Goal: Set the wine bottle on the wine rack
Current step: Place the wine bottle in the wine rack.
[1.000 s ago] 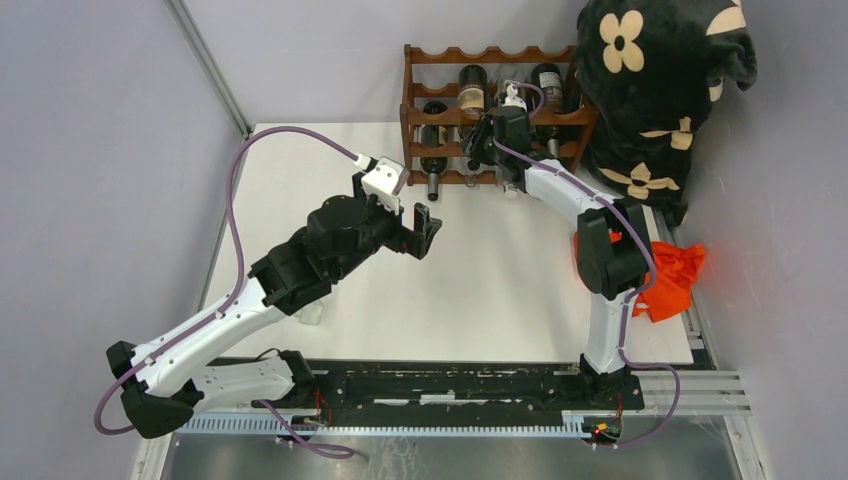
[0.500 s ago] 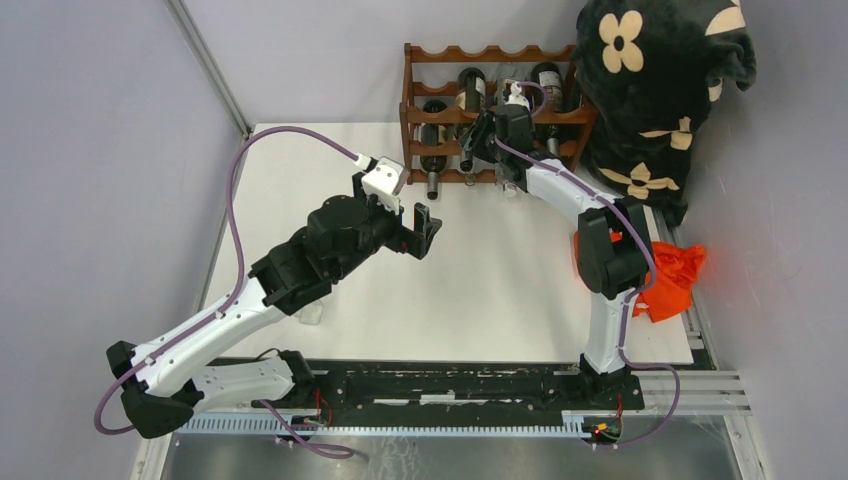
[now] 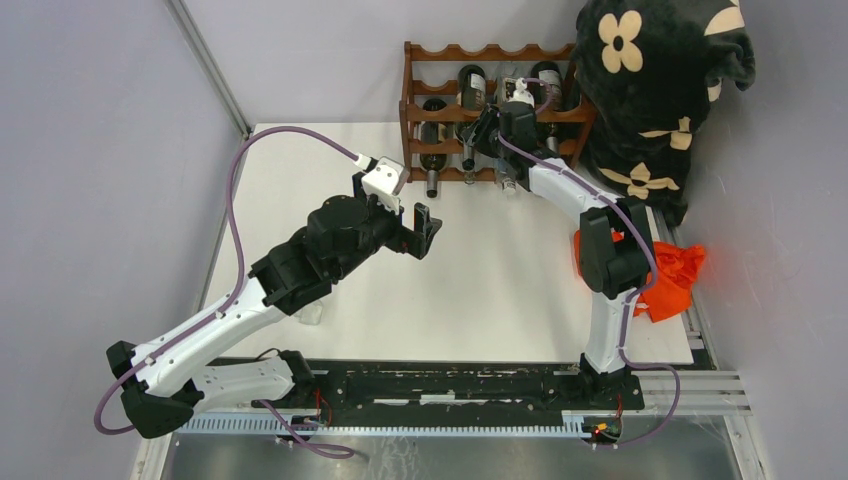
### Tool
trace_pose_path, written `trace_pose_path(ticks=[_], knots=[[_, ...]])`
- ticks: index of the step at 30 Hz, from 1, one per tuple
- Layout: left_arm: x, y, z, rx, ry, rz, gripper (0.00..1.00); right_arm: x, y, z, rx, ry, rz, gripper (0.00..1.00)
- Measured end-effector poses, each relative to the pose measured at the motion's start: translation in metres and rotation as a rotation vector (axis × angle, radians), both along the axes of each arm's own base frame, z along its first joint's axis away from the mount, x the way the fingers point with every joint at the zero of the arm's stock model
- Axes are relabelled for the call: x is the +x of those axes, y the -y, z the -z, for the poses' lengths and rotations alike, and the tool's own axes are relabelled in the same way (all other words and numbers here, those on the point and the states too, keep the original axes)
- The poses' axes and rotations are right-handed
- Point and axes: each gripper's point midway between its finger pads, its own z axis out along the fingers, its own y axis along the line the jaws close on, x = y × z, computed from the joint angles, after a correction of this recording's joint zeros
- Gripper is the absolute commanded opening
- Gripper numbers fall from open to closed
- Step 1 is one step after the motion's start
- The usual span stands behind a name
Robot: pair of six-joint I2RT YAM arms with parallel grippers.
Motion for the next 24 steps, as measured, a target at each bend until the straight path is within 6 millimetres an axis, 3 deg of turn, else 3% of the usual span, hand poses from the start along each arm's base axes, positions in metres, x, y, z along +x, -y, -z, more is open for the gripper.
trace_pose_path(ticks=[7, 18, 24], knots=[[0.0, 0.0, 0.0, 0.0, 0.0, 0.0, 1.0, -0.003, 0.004, -0.007, -0.026, 0.057, -0.038, 0.5], [0.0, 0.0, -0.001, -0.002, 0.001, 0.004, 1.0, -0.027, 0.015, -0.028, -0.076, 0.134, -0.086, 0.5], [-0.002, -0.001, -0.002, -0.009, 0.005, 0.006, 1.0, -0.042, 0.007, -0.01, -0.124, 0.113, -0.128, 0.5]])
